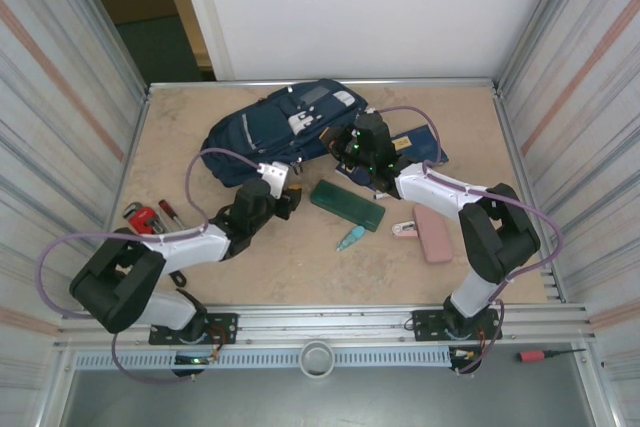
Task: Pack the student bag
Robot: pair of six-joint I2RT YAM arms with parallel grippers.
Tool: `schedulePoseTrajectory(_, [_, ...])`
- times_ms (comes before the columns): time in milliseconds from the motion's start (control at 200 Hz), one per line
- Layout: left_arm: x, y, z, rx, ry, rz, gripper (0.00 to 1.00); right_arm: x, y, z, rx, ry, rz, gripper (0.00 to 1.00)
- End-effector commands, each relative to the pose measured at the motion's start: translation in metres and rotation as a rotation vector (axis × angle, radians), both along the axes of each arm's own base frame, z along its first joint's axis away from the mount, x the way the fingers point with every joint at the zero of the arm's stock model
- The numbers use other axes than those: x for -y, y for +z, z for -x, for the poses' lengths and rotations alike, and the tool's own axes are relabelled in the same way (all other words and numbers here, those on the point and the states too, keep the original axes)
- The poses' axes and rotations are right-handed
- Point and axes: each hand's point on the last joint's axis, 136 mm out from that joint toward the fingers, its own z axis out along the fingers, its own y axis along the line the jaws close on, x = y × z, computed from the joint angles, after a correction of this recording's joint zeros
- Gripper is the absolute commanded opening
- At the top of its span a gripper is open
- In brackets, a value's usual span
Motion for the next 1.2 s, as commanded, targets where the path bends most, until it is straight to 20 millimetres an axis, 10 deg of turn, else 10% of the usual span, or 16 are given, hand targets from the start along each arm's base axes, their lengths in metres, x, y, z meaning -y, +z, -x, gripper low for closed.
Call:
schedulePoseTrajectory(0, [0.003,0.026,-0.02,0.113,0.038,-0.013,0.49,-0.016,0.051,-0.001,0.109,0.043,-0.097,0.05])
schedulePoseTrajectory(541, [0.006,0.028,-0.042,0.13,0.078,-0.028,0.27,-0.012,0.036,0.003,0.09,0.042,-0.077,0.05])
schedulePoseTrajectory(781, [0.004,0.032,-0.047,0.129,0.087,0.0,0.32,-0.009,0.024,0.006,0.074,0.039,-0.063,0.05])
schedulePoseTrajectory(1197, [-0.008,0.031,-0.038,0.105,0.054,0.043,0.0,0.01,-0.001,0.004,0.044,-0.001,-0.03,0.04])
